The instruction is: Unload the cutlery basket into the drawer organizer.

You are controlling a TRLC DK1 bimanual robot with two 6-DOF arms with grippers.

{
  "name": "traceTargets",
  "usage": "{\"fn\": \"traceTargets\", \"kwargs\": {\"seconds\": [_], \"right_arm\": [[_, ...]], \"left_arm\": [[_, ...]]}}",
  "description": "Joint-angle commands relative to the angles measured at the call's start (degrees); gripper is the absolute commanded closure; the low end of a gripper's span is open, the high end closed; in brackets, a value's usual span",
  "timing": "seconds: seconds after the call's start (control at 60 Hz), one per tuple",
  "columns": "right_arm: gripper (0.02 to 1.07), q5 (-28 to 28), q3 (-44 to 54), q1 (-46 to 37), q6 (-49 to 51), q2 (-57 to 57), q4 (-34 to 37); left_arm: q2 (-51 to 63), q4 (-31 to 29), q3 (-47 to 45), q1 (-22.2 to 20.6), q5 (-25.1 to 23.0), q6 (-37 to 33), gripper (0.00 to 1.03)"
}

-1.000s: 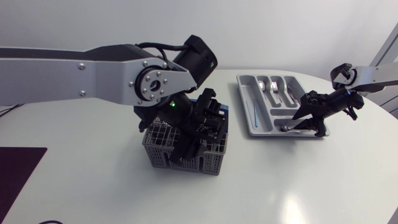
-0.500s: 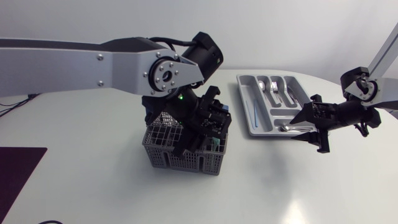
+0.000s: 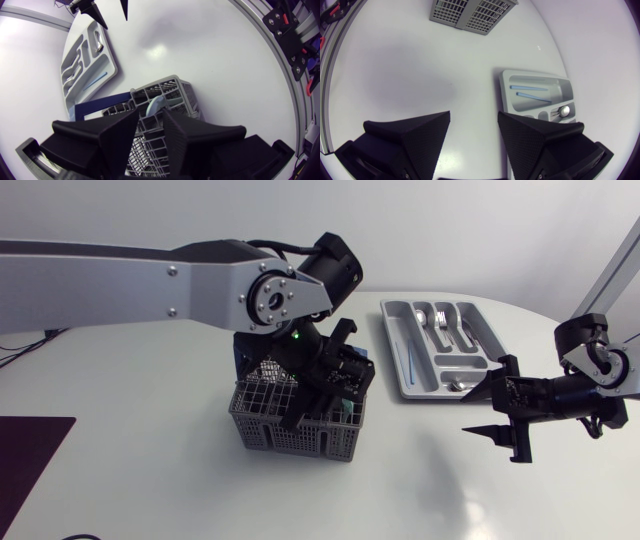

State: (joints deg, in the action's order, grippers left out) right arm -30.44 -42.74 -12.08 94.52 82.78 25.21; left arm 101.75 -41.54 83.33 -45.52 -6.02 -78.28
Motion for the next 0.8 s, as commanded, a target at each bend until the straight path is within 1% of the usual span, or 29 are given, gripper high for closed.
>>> {"fn": "traceTargets", "kwargs": {"seconds": [0.0, 0.217, 0.367, 0.417, 0.567, 0.783], "right_arm": [[0.37, -0.59, 1.96, 0.21, 0.23, -0.52, -0.69], [0.37, -0.85, 3.98, -0.23, 0.14, -1.22, -2.18], [0.37, -1.47, 4.6, -0.4, -0.04, -2.45, -2.18], [0.37, -1.73, 4.86, -0.67, -0.04, -2.89, -2.18], [0.37, -2.17, 5.21, -1.11, 0.14, -3.86, -1.75], [0.37, -2.44, 5.74, -1.37, 0.05, -5.26, -1.48]], "left_arm": [[1.69, -0.65, 1.48, -0.54, -0.66, -1.88, 0.66], [1.87, -0.65, 0.96, -1.24, -0.66, -1.96, 0.69], [2.13, -0.65, 0.87, -1.42, -0.66, -1.7, 0.79], [2.13, -0.65, 0.78, -1.42, -0.66, -1.61, 0.8], [2.04, -0.65, 0.69, -1.33, -0.66, -1.44, 0.94], [-0.15, -0.65, 0.17, -1.33, -0.66, -0.91, 0.94]]}}
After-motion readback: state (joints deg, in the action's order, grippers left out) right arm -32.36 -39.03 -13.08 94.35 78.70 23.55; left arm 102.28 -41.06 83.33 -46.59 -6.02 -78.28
